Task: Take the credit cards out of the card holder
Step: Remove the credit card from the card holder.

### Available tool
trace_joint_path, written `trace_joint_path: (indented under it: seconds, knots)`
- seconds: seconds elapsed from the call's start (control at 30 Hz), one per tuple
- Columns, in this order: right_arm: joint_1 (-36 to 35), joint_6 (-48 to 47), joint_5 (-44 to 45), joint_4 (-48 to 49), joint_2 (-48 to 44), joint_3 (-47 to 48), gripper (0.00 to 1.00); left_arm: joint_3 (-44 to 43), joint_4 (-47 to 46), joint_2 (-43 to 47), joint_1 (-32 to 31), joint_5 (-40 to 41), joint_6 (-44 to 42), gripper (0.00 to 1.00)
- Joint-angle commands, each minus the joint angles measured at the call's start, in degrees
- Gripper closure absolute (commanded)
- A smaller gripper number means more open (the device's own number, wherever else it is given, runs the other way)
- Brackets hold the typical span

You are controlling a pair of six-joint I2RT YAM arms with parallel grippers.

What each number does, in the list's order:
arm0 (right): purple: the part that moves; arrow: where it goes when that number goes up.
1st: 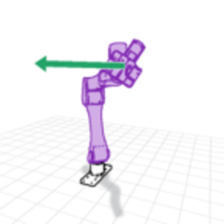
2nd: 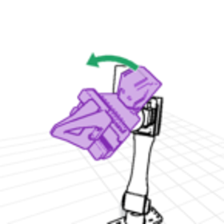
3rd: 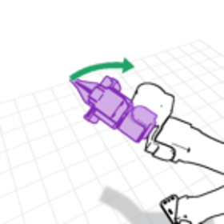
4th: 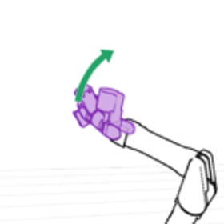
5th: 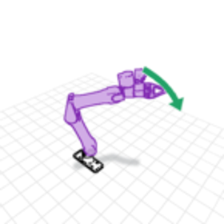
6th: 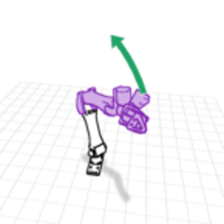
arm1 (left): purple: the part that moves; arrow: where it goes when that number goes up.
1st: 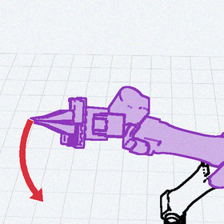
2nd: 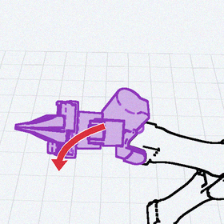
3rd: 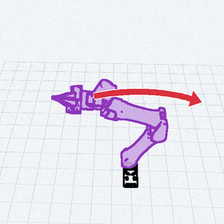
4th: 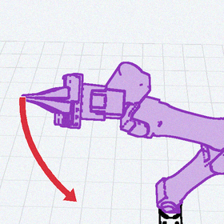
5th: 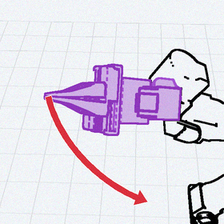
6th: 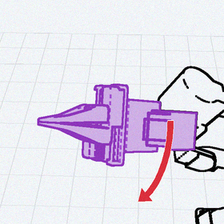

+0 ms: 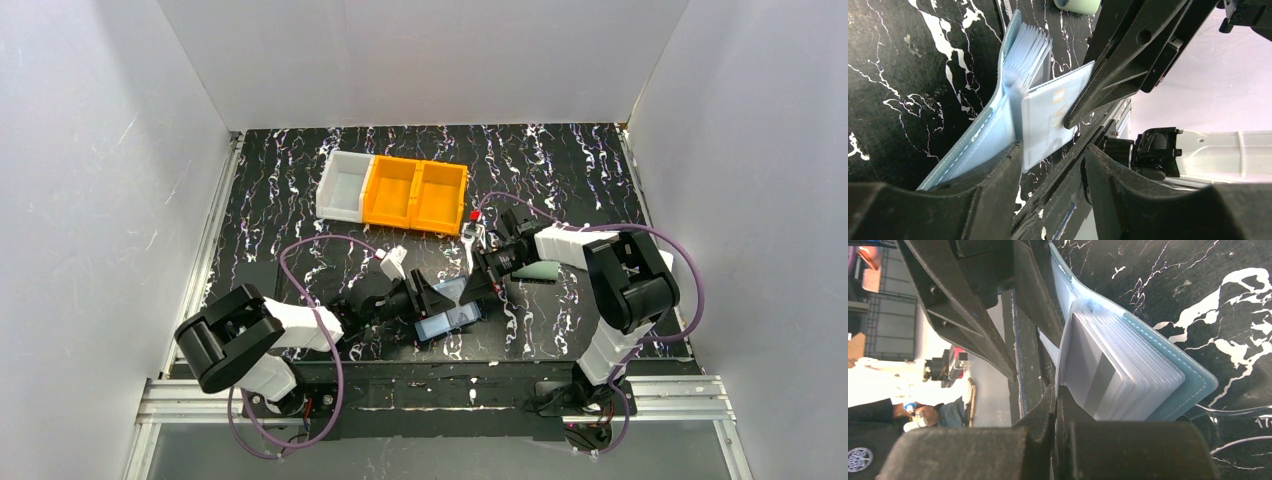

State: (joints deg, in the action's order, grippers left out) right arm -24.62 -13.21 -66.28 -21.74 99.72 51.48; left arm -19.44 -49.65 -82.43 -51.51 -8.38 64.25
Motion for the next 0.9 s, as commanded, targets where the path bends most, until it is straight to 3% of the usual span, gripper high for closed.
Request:
trace_joint_path:
  seconds: [0.0,0.23,0.87]
  knots:
    - [0.46,3.93,-9.35,4.56,1.19,-0.42,0.99,0.6,-3.82,-2.76,-0.1,0.27,-2.22,0.55]
    - [0.7,4.6,-14.12,5.03,2.22,-0.06,0.99,1.9,-11.55,-6.46,-0.13,-0.27,-0.61,0.6]
    - [1.68,6.66,-18.66,6.16,2.31,-0.42,0.99,1.91,-17.11,-6.33,-0.12,0.68,1.36,0.6]
